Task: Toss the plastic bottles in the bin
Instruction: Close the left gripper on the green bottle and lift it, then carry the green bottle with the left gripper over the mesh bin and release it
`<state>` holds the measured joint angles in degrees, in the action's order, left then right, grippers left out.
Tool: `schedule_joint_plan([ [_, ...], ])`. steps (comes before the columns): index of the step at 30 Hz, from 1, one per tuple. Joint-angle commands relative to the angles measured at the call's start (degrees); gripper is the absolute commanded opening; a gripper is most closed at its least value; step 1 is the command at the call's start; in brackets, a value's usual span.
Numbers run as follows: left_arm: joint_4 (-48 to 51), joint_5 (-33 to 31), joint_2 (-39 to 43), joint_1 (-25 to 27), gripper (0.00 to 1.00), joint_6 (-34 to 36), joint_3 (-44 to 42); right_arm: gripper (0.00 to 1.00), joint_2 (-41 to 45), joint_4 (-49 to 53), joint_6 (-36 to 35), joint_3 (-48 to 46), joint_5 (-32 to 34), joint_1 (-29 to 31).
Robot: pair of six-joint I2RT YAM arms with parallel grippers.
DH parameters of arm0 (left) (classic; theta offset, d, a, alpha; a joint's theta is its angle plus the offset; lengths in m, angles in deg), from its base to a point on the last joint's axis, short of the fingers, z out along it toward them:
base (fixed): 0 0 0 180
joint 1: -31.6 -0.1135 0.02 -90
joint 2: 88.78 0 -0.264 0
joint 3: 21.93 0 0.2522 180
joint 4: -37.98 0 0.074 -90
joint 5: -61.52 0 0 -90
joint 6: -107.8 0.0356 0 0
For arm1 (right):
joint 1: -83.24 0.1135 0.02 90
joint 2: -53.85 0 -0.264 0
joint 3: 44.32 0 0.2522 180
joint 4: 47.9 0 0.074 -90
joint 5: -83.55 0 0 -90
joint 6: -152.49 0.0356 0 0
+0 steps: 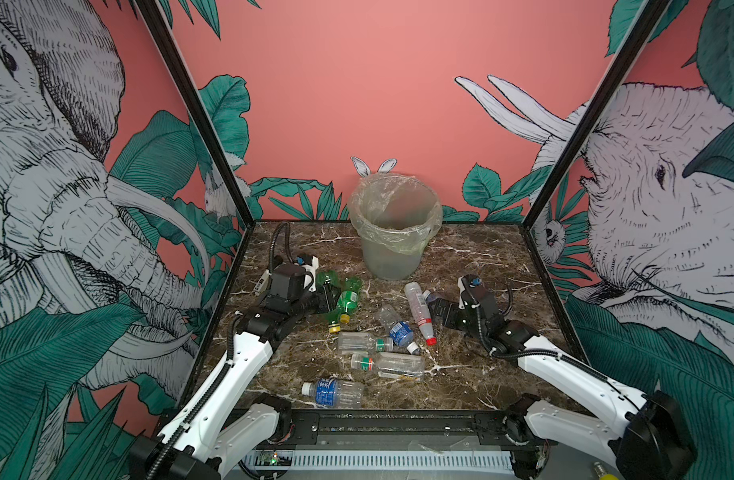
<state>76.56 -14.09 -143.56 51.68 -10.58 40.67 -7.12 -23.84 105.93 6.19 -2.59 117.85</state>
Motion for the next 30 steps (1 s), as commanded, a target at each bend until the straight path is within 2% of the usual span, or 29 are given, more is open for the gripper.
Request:
schedule_joint_plan([
  [1,-7.0,7.0,1.1,-1.3,0.49,-2.6,1.9,0.99,0.9,-0.5,0.8,-0.3,0.6,0.2],
  [7,-17.0,16.3,1.1,-5.3,0.5,-6.9,1.8,0.99,1.0,-1.3,1.9,-1.0,0.1,0.2],
  [15,-30.4,23.0,2.6,-8.1,0.51,-12.0,-2.3,0.99,0.2,-3.7,3.4,-1.7,-0.8,0.2],
  [18,-36.4,23.6,3.4,-8.7,0.51,-15.1,-5.1,0.99,-0.9,-4.9,3.8,-1.4,-1.4,0.2],
  [21,-38.3,23.4,3.8,-8.6,0.52,-16.4,-6.5,0.99,-1.7,-4.9,3.6,-0.8,-1.9,0.2],
  [25,-36.6,21.9,4.9,-8.7,0.53,-16.3,-6.9,0.99,-1.7,-4.9,3.6,-0.7,-1.6,0.2],
  [30,-30.6,15.3,3.9,-8.7,0.55,-15.9,-2.3,0.99,-2.0,-6.1,4.1,-1.3,-0.7,0.2],
])
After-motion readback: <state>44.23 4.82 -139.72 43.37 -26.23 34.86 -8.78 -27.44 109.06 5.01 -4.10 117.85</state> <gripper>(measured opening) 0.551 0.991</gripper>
